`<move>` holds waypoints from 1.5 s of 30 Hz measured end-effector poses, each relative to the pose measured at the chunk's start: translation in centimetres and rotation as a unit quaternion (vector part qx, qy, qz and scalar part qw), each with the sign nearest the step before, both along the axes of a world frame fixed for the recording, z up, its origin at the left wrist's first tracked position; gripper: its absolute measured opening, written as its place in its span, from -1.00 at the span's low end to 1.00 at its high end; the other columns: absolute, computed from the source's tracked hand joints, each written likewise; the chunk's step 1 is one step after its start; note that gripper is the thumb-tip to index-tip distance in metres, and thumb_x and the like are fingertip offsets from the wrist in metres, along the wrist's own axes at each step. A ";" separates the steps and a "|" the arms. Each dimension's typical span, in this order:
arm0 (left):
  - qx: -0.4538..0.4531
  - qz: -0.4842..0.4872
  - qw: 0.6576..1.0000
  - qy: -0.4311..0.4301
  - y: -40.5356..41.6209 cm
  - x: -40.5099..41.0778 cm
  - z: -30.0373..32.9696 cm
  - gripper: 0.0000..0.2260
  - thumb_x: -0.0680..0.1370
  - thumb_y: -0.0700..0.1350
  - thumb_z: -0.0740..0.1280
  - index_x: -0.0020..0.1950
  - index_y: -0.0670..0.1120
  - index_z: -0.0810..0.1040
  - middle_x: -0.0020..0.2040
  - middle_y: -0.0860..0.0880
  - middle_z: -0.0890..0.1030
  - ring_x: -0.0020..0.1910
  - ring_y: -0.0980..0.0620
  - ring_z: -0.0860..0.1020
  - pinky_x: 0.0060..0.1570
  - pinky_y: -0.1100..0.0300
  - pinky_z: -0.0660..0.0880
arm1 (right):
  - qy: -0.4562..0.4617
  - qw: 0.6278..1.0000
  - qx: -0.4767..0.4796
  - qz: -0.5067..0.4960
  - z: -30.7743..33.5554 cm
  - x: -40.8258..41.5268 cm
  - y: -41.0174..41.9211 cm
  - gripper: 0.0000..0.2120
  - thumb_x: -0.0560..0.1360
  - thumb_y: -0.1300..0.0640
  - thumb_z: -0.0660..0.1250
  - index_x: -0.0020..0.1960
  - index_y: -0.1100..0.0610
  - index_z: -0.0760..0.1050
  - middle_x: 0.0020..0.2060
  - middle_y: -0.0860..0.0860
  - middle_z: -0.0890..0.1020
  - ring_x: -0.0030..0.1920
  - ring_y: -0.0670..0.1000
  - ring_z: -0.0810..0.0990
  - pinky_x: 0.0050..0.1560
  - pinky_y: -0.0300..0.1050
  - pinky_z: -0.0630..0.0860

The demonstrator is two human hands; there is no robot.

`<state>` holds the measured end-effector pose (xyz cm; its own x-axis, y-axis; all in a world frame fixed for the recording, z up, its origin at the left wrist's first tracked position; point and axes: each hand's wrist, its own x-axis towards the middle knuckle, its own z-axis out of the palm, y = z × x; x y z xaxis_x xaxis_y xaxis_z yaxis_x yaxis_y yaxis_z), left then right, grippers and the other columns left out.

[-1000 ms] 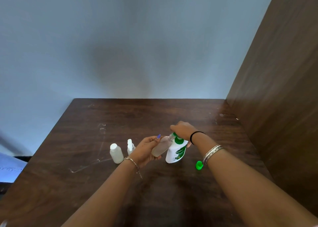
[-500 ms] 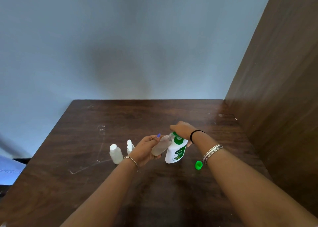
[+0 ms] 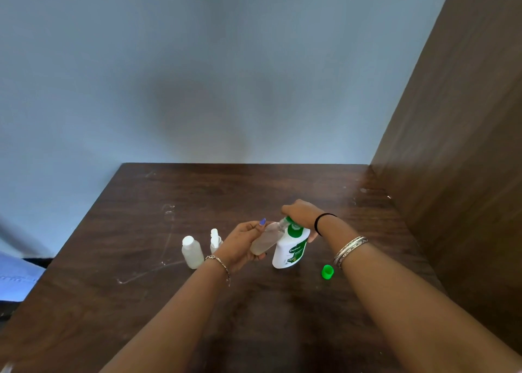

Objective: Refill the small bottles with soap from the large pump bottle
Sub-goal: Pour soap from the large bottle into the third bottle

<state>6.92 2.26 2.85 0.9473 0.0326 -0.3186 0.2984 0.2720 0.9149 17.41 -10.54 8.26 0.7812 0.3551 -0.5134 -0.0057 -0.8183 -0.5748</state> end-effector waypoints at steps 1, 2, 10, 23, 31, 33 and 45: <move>0.001 0.000 1.000 -0.005 0.0 0.0 0.1 -0.75 0.61 -0.09 0.11 0.06 -0.18 0.53 -0.23 -0.14 0.50 -0.46 0.07 0.45 -0.53 0.28 0.40 | -0.010 1.000 -0.001 0.000 -0.1 0.0 0.0 -0.77 0.53 0.04 0.12 -0.02 0.21 0.40 -0.09 0.16 0.50 -0.14 0.17 0.53 -0.16 0.04 0.55; 0.005 0.000 1.000 -0.007 0.0 0.0 0.1 -0.76 0.61 -0.10 0.11 0.04 -0.17 0.54 -0.23 -0.14 0.49 -0.46 0.07 0.44 -0.53 0.28 0.40 | -0.029 1.000 -0.002 -0.001 -0.4 -0.1 0.0 -0.78 0.53 0.05 0.12 -0.05 0.21 0.40 -0.12 0.15 0.50 -0.15 0.15 0.52 -0.17 0.01 0.53; 0.012 -0.001 1.000 0.004 0.0 -0.1 -0.5 -0.74 0.61 -0.07 0.12 0.08 -0.17 0.53 -0.13 -0.13 0.50 -0.33 0.06 0.44 -0.40 0.22 0.43 | -0.094 0.996 0.001 -0.006 -1.1 -0.3 -0.1 -0.69 0.52 0.03 0.11 -0.32 0.17 0.38 -0.28 0.12 0.50 -0.23 0.11 0.49 -0.14 -0.05 0.48; 0.067 -0.015 0.998 -0.015 -0.2 -0.2 0.1 -0.78 0.56 -0.03 0.21 -0.01 -0.13 0.57 -0.18 -0.07 0.52 -0.28 0.07 0.45 -0.32 0.20 0.43 | -0.349 0.932 0.088 0.032 -3.3 -1.4 -1.9 -0.62 0.56 0.04 0.04 -0.33 0.19 0.41 -0.37 0.11 0.52 -0.28 0.12 0.48 -0.29 -0.12 0.29; 0.076 -0.021 0.997 -0.010 -0.6 0.0 -0.1 -0.77 0.52 0.02 0.24 0.03 -0.10 0.57 -0.09 -0.10 0.52 -0.22 0.04 0.45 -0.33 0.23 0.44 | -0.341 0.918 0.171 0.113 -4.0 -1.8 -4.7 -0.61 0.56 0.06 0.07 0.21 0.19 0.55 0.18 0.08 0.61 0.20 0.06 0.55 0.17 -0.27 0.36; 0.079 -0.018 0.997 -0.009 -0.5 0.0 -0.2 -0.77 0.53 0.01 0.23 0.03 -0.10 0.57 -0.09 -0.09 0.52 -0.21 0.04 0.45 -0.34 0.24 0.44 | -0.298 0.927 0.179 0.139 -3.4 -1.4 -4.9 -0.70 0.60 0.17 0.14 0.26 0.19 0.51 0.24 0.07 0.57 0.26 0.04 0.51 0.21 -0.30 0.35; 0.069 0.002 0.997 -0.023 -0.1 0.3 0.0 -0.78 0.58 -0.07 0.18 0.01 -0.15 0.55 -0.20 -0.08 0.51 -0.36 0.09 0.45 -0.41 0.26 0.42 | -0.274 0.945 0.163 0.068 -2.8 -1.5 -4.7 -0.74 0.48 0.10 0.37 0.15 0.10 0.60 0.03 0.05 0.66 0.01 -0.02 0.59 0.03 -0.17 0.52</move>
